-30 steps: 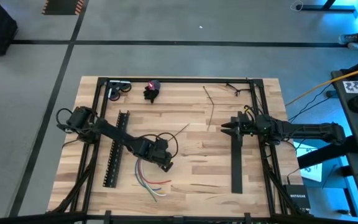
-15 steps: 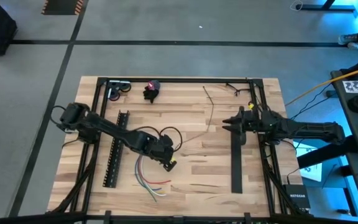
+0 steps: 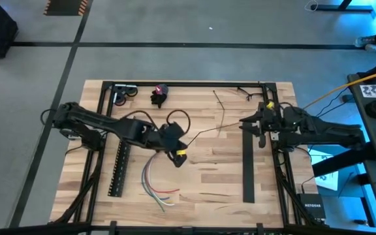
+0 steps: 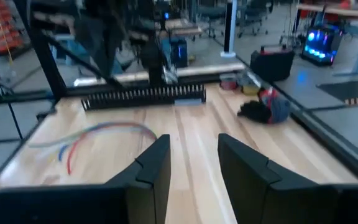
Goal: Ziptie cables
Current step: Wrap the cable wires with the black zip tie
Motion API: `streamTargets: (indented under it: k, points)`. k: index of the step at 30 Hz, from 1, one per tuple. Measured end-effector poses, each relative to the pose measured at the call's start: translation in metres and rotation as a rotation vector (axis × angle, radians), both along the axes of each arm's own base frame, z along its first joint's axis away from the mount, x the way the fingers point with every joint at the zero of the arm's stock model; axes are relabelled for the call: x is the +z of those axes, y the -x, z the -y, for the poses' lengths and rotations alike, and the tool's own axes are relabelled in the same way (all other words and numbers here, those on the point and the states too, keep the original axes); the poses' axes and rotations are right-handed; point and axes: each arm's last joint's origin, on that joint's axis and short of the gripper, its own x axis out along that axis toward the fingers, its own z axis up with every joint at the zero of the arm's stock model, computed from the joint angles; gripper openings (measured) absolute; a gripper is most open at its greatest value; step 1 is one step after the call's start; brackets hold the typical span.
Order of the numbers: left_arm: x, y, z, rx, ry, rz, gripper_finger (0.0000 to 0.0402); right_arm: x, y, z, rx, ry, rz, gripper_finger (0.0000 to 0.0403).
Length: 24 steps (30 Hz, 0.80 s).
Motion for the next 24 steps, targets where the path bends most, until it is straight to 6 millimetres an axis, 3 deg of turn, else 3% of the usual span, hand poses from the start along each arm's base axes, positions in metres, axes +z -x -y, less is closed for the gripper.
streamTargets:
  k: [7,12,24]
  points:
    - [0.018,-0.017,-0.006,0.019,-0.056,0.240,0.0000,0.012,-0.018,0.000,0.033,-0.085,0.096,0.0126]
    - [0.020,-0.030,-0.013,0.041,-0.053,0.338,0.0000,0.022,-0.036,0.001,0.056,-0.070,0.216,0.0126]
    - [0.017,-0.042,-0.016,0.043,-0.070,0.394,0.0000,0.043,-0.069,0.004,0.067,-0.072,0.468,0.0126]
